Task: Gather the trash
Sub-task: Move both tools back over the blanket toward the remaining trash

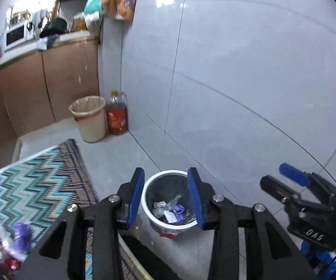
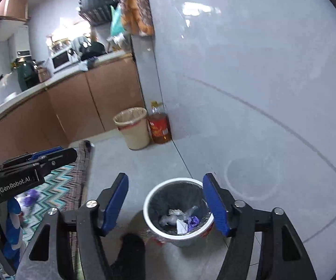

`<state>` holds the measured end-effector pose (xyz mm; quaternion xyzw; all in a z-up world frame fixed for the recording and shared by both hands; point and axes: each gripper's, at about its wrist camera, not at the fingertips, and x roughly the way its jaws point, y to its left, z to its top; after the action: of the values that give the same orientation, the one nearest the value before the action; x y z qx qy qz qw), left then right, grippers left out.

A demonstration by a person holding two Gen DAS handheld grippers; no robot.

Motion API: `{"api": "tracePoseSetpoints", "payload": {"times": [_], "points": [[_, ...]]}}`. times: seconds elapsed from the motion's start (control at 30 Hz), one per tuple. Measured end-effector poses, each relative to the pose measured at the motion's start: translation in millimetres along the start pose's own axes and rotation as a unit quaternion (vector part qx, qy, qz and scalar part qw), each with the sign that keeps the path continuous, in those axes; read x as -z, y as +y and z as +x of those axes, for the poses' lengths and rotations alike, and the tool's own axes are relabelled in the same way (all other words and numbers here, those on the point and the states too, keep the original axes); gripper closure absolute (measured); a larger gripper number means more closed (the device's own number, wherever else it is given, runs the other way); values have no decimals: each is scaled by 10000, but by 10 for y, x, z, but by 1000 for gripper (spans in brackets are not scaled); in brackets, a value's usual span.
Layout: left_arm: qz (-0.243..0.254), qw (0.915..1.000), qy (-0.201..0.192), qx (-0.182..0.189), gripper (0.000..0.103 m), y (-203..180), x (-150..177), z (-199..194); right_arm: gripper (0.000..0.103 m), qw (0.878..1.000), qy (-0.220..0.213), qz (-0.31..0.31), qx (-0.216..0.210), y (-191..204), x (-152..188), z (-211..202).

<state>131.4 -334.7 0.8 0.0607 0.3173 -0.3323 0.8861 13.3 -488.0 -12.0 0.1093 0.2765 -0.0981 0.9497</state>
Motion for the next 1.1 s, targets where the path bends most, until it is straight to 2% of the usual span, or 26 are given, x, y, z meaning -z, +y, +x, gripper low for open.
{"api": "tracePoseSetpoints", "payload": {"times": [0.1,0.17,0.33,0.47,0.73,0.9,1.1], "points": [[93,9996,-204,-160,58,51,56,-363,32,9995,-276,-122,-74,217,-43,-318],[169,9983,-450,-334,47,115,99,-685,30,9988,-436,-186,-121,350,-74,-494],[271,9925,-961,-700,35,299,186,-1283,27,9953,-834,-423,-235,687,-149,-861],[266,9876,-1254,-904,33,485,278,-1676,26,9918,-1057,-623,-366,951,-187,-1052],[-168,9800,-1486,-1315,32,1141,459,-2171,25,9848,-1303,-948,-649,1422,-259,-1189],[-382,9700,-1597,-1790,32,1633,640,-2478,25,9809,-1408,-1064,-812,1668,-301,-1257],[-760,9576,-1521,-2324,27,2331,879,-2721,25,9782,-1379,-1120,-1072,1887,-307,-1158]]}}
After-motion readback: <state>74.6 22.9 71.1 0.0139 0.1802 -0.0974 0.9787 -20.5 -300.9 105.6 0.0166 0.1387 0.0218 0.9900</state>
